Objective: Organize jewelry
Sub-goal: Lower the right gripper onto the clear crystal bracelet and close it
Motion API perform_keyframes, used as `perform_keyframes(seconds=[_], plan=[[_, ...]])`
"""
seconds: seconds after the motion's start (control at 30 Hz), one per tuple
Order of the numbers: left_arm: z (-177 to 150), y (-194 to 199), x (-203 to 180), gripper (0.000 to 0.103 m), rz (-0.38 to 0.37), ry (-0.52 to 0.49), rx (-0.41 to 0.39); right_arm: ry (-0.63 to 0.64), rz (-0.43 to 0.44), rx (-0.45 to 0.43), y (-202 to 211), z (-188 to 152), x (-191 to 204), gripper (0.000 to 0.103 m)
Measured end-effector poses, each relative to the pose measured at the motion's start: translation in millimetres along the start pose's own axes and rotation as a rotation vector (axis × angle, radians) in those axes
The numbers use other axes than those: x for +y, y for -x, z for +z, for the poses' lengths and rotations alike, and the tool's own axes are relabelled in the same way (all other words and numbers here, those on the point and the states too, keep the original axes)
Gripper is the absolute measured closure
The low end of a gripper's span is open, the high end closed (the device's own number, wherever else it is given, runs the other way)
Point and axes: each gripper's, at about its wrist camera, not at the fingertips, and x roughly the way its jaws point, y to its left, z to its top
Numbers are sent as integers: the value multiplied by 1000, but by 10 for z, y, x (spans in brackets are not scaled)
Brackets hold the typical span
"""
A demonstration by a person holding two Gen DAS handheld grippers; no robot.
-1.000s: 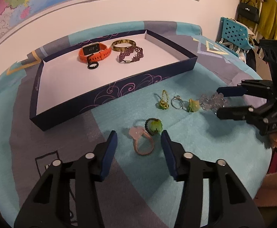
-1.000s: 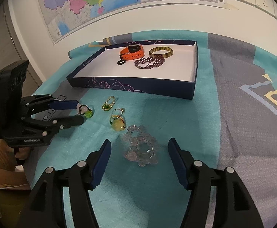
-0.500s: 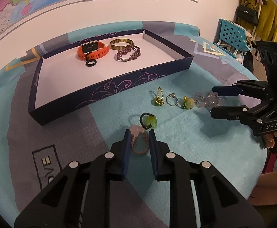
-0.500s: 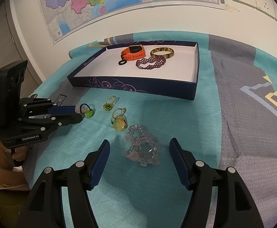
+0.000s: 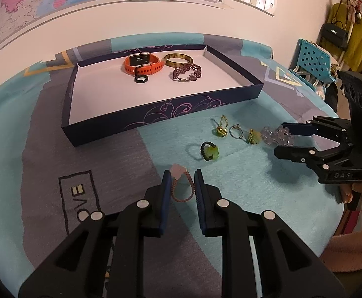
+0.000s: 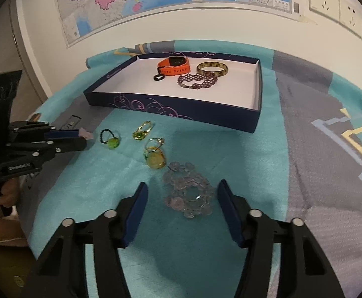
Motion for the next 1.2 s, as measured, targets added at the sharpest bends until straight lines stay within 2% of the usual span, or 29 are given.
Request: perform_keyframes(seconds=[0.07, 0.13, 0.33, 0.67, 1.2], plan=[[1, 1, -5, 84, 5, 0, 0, -2, -2, -2, -5, 3, -10, 54], [-4, 5, -10, 84, 6, 2, -1, 2, -23, -2, -11, 7, -17, 62], [-14, 9, -16, 84, 11, 4, -1, -8, -35, -4, -11, 17, -56, 71], [-25, 28, 0, 84, 26, 7, -5, -75, 10, -15, 23, 24, -156, 80], [6, 99, 82, 84, 28, 33, -29, -143, 89, -85, 224, 140, -220, 83]])
